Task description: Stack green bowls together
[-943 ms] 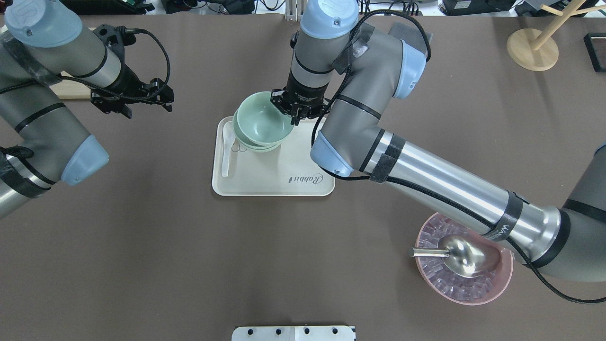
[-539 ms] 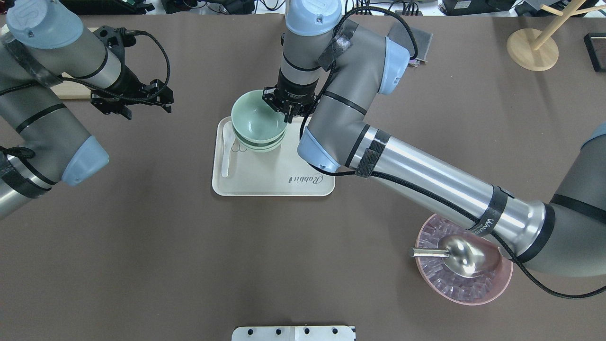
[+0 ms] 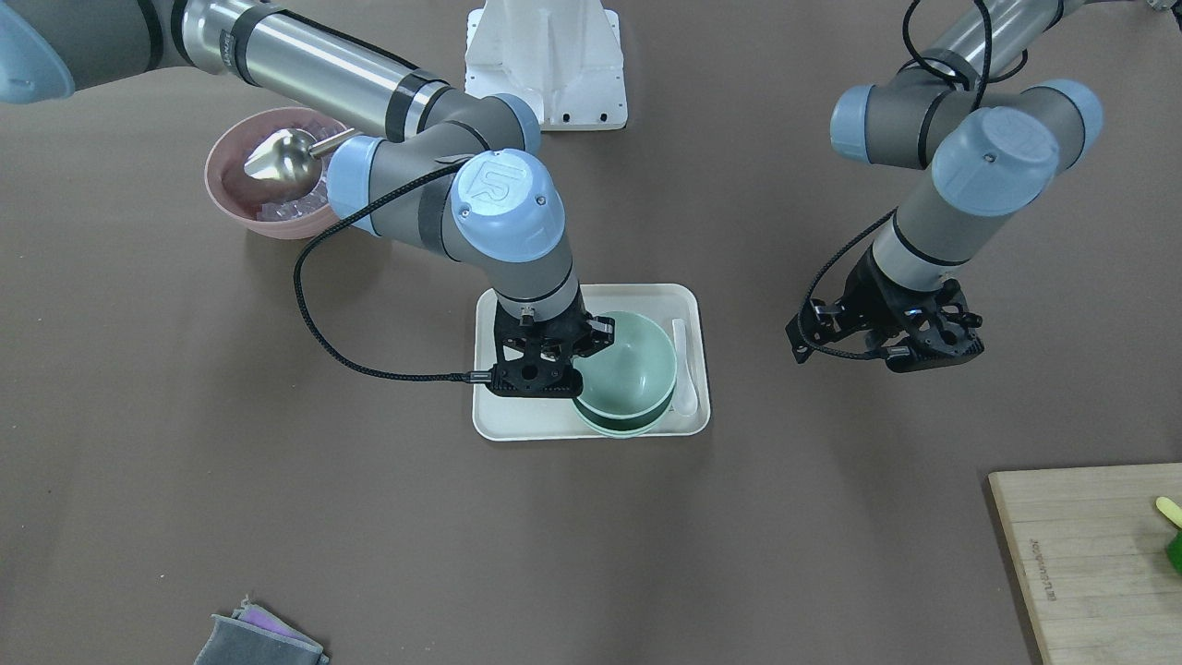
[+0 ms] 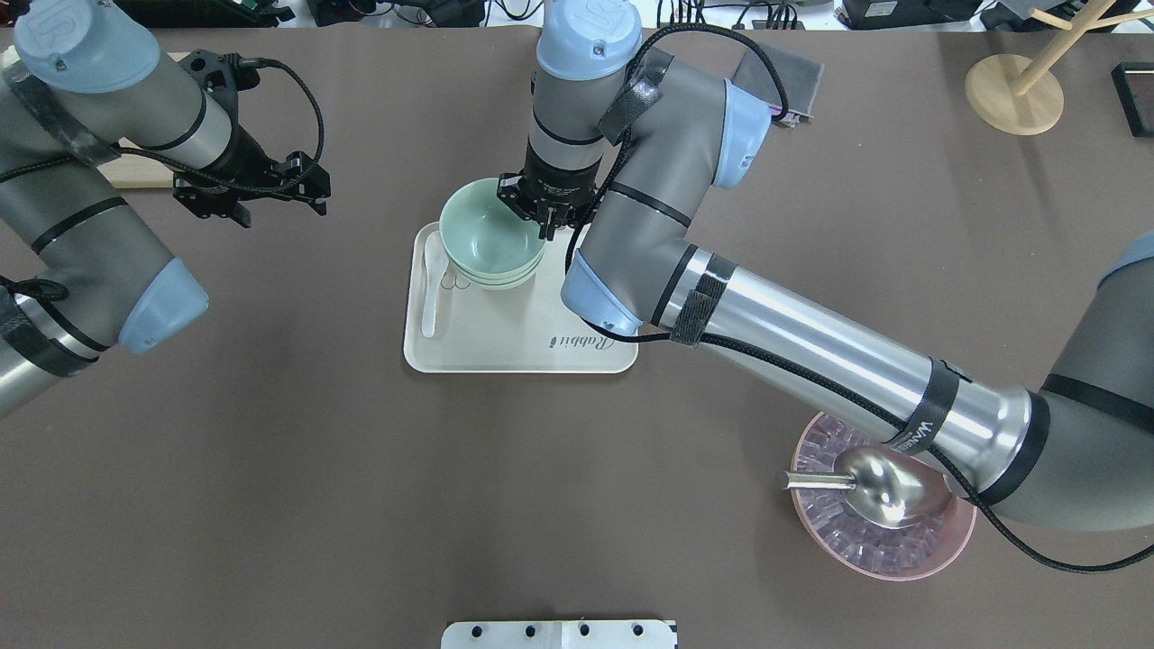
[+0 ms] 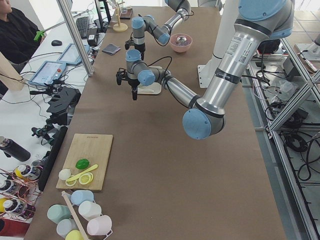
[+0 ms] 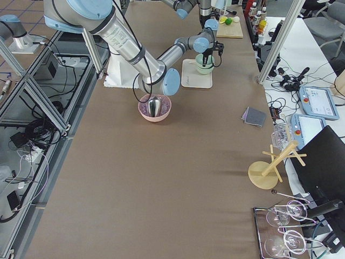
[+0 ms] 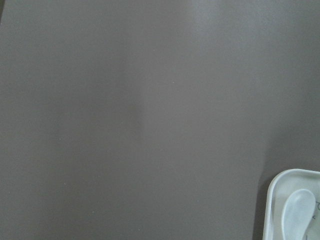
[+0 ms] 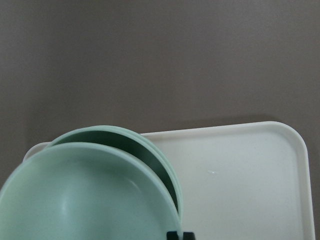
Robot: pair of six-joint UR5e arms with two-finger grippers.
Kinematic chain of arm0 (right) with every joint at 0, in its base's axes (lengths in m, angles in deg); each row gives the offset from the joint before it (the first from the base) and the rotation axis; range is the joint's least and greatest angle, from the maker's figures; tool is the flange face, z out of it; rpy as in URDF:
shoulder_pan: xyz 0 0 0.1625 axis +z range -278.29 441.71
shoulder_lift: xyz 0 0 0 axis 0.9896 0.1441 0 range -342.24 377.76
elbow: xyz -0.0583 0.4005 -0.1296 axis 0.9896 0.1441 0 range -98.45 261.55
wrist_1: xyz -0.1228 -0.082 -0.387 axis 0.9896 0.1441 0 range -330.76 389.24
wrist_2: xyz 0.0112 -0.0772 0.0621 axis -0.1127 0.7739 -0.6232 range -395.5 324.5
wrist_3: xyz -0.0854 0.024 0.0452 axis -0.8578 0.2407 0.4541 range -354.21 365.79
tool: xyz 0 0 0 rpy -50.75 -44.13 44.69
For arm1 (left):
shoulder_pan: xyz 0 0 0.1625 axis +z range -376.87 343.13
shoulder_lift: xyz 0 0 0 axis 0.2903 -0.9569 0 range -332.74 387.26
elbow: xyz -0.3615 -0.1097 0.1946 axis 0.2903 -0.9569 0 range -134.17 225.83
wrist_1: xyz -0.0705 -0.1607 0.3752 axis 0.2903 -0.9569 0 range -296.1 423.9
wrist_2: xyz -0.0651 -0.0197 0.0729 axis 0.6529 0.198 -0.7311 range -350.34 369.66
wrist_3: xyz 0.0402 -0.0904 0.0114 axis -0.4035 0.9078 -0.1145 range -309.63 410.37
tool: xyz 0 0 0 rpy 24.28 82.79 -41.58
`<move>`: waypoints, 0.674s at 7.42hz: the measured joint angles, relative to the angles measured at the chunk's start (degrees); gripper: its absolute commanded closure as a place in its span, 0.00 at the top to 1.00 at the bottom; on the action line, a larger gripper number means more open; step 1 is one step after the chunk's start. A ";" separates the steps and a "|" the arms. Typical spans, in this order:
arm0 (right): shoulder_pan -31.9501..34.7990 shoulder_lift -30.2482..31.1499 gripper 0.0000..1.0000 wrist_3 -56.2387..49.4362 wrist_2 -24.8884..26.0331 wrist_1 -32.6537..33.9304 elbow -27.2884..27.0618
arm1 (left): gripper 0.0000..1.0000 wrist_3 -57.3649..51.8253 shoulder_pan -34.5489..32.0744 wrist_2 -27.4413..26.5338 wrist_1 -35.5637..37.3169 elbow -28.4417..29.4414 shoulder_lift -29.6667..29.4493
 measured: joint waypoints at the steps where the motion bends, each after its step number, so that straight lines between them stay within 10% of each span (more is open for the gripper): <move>1: 0.00 -0.03 0.00 0.01 0.22 -0.02 0.13 | 0.98 0.00 0.00 -0.03 0.00 0.00 0.00; 5: -0.01 -1.95 0.00 0.17 1.15 -2.99 4.53 | 0.98 0.00 0.00 -0.14 0.00 0.31 -0.07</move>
